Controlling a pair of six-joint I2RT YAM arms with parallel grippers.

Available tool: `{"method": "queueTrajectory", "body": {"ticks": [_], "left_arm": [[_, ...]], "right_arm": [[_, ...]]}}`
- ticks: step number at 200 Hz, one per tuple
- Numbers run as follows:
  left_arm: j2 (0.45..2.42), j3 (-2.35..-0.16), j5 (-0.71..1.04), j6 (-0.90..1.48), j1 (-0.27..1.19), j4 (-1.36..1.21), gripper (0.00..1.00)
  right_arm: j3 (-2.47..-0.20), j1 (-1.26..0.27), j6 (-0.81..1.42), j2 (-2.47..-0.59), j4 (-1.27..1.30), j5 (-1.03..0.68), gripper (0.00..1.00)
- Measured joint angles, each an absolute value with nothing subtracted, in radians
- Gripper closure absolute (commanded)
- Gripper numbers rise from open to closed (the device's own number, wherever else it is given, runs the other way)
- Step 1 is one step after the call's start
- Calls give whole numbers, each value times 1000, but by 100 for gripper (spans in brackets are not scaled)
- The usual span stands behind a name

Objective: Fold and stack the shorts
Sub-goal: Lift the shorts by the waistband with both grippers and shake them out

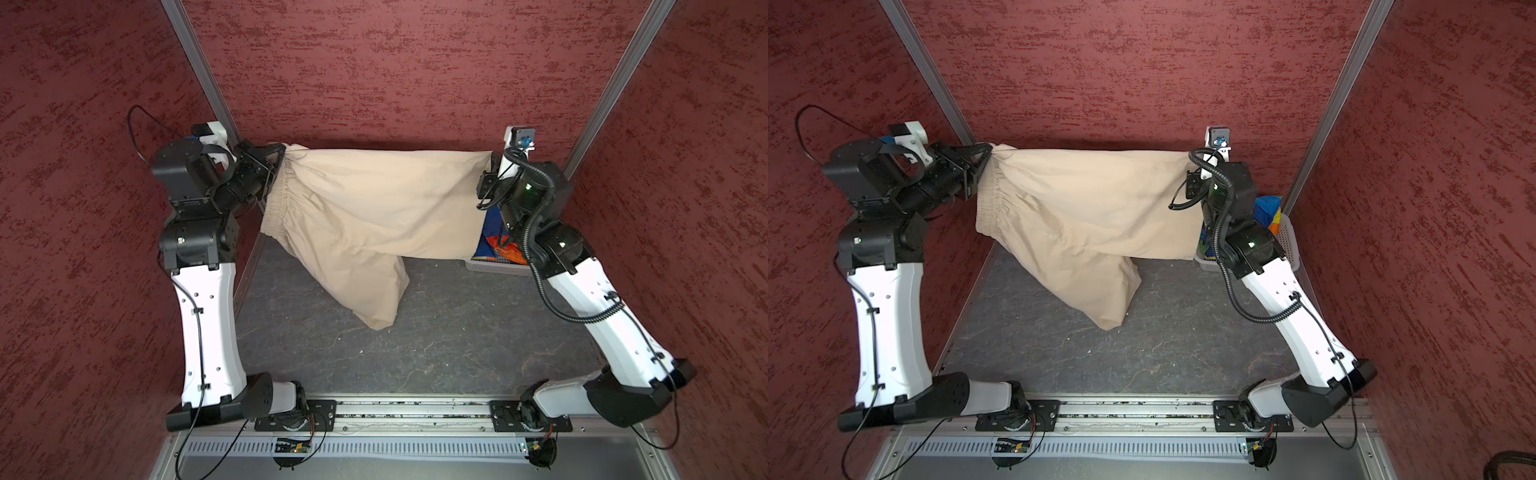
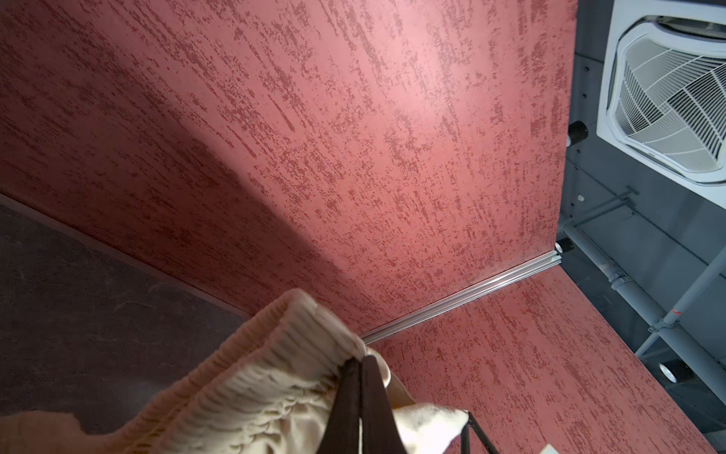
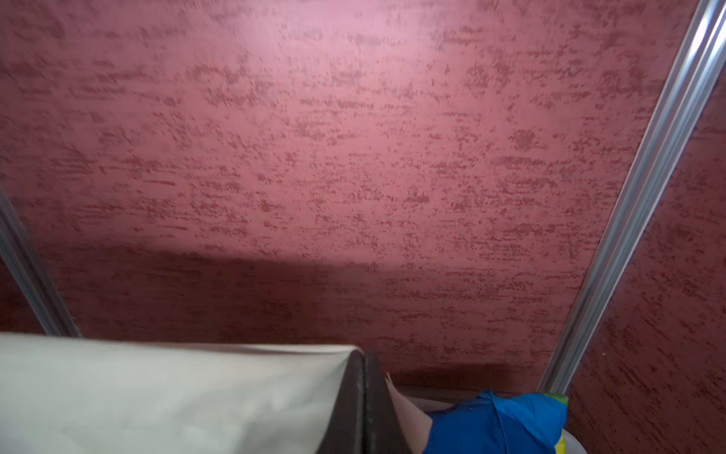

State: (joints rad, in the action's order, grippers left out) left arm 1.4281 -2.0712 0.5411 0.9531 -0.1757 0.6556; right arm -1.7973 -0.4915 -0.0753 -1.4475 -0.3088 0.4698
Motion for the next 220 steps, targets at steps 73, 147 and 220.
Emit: {"method": "queueTrajectory", "body": {"ticks": [73, 147, 220], "left_arm": [[1661, -2471, 655, 997, -190, 704, 100], [1648, -2434, 738, 1042, -245, 641, 100], [1634, -2328, 770, 1033, -269, 630, 100]], "right_arm": [[-2174, -368, -4, -1624, -347, 317, 100], [-2110, -363, 20, -1600, -295, 265, 100], [-2013, -363, 28, -1563, -262, 236, 100]]}}
